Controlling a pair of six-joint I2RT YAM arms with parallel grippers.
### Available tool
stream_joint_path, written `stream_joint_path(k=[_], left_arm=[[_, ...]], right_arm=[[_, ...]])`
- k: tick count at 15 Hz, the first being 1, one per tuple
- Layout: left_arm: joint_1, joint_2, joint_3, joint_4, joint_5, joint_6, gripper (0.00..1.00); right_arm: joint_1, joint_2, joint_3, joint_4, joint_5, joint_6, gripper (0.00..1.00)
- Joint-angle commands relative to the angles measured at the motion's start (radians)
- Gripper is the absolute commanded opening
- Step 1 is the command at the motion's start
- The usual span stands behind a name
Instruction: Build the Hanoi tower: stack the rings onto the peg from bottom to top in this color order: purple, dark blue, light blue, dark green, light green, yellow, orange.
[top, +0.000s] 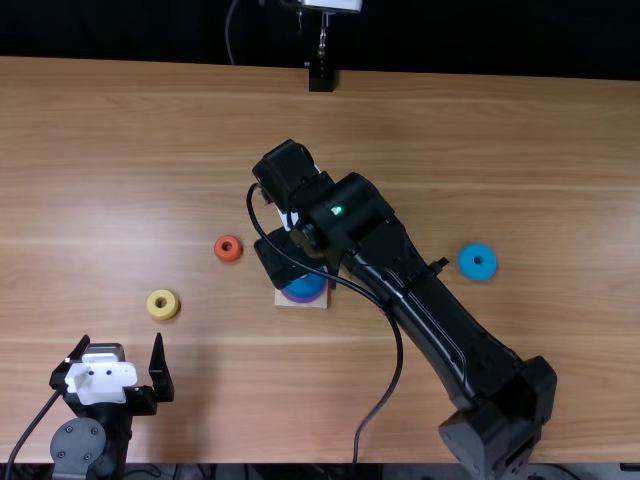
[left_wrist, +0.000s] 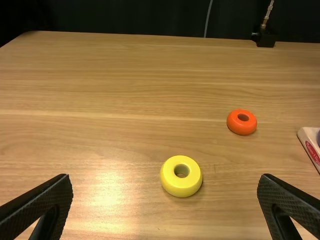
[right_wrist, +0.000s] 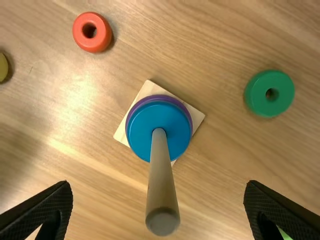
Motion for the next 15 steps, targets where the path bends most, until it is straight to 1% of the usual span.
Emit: stream_joint_path(k=[1, 4, 7, 9, 10, 11, 12, 14, 15], left_arm=[[0.0, -0.012, -0.105, -0.083, -0.008, 0.0, 1.0], [0.0, -0.012, -0.105, -0.083, -0.008, 0.0, 1.0], [0.0, -0.012, -0.105, -0.083, -0.008, 0.0, 1.0], [0.0, -0.012, -0.105, -0.083, -0.008, 0.0, 1.0], [0.0, -0.012, -0.105, -0.085, -0.008, 0.0, 1.0], [0.0, -0.012, -0.105, -0.085, -0.008, 0.0, 1.0], [0.0, -0.012, -0.105, -0.085, -0.008, 0.0, 1.0], [0.0, -0.012, -0.105, -0.083, -0.008, 0.0, 1.0], [0.0, -0.012, -0.105, -0.083, -0.008, 0.0, 1.0]], right_arm=[[0.011, 0.012, 0.038, 0.001, 0.003, 0.004, 1.0], [0.014, 0.008, 0.073, 0.013, 0.005, 0.004, 1.0], [0.005, -0.005, 0.124, 0.091, 0.001, 0.006, 1.0], [0.002, -0.077, 0.101, 0.148, 0.007, 0.006, 1.0], [-0.006, -0.127, 0.035, 0.194, 0.009, 0.004, 1.0], [-0.049, -0.176, -0.062, 0.28, 0.022, 0.0, 1.0], [-0.112, -0.222, -0.168, 0.404, 0.035, -0.007, 1.0], [-0.227, -0.311, -0.398, 0.68, 0.038, -0.015, 1.0], [-0.274, -0.336, -0.491, 0.761, 0.036, -0.016, 1.0]])
